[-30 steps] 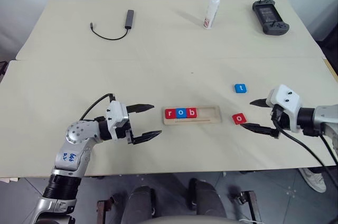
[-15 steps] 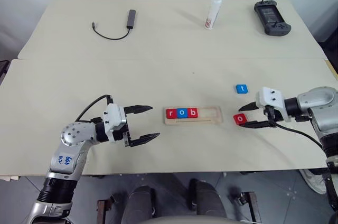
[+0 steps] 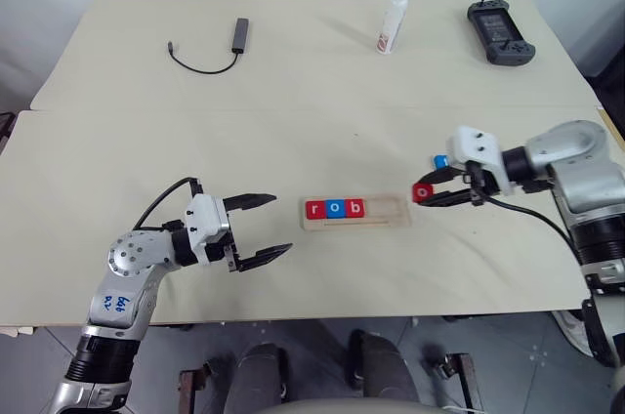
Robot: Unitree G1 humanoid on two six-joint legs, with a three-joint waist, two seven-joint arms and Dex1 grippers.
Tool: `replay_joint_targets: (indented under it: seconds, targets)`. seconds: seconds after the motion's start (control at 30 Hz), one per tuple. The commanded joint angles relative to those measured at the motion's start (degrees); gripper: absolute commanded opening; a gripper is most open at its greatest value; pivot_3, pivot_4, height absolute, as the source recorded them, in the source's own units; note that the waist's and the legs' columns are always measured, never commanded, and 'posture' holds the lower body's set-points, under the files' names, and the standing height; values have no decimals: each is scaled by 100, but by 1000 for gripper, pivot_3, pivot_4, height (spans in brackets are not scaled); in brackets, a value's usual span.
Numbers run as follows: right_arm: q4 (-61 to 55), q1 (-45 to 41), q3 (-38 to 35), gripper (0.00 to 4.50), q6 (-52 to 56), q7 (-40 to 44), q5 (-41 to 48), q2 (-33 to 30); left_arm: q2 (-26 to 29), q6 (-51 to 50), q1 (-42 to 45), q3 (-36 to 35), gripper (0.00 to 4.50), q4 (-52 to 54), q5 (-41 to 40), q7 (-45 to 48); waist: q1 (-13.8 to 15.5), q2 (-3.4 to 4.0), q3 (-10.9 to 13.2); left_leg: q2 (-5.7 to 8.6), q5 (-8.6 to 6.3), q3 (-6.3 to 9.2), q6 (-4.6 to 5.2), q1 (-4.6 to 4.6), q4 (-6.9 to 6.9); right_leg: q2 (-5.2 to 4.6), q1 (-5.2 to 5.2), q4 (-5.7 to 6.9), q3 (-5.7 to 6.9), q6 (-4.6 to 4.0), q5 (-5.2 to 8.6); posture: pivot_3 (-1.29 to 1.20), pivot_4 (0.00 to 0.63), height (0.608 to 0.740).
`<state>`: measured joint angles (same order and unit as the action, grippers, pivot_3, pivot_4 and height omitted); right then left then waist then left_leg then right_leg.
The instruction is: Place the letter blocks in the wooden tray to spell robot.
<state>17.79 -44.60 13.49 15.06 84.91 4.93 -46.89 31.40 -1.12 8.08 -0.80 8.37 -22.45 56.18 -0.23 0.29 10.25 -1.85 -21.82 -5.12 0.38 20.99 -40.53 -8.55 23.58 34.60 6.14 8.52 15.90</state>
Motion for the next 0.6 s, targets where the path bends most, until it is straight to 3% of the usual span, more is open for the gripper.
replay_joint_targets:
  seconds: [0.03, 0.4, 0.43, 0.6]
  targets:
    - [-404, -24, 193, 1456, 357, -200, -98, 239, -29, 20, -123, -1, 4500, 285, -1, -97, -2, 0, 0, 0, 0, -1, 0, 2, -1, 0, 1, 0, 0, 0, 0, 0, 150, 740]
    - [-482, -2, 365, 1456, 645, -655, -187, 702, 14, -83, -366, -61, 4500, 532, -34, -258, -11, 0, 0, 2, 0, 7, 0, 13, -13, -1, 4, 6, 6, 0, 0, 0, 150, 740]
    - [-542, 1, 353, 2016, 761, -655, -141, 739, 15, -88, -369, -60, 4500, 539, -34, -268, -12, 0, 0, 2, 0, 6, 0, 13, -13, -1, 4, 6, 6, 0, 0, 0, 150, 740]
    - [-721, 8, 255, 3535, 901, -728, -51, 814, 12, -105, -379, -47, 4500, 572, -35, -311, -4, 0, 0, 2, 0, 6, 0, 13, -15, -2, 4, 8, 5, 0, 0, 0, 150, 740]
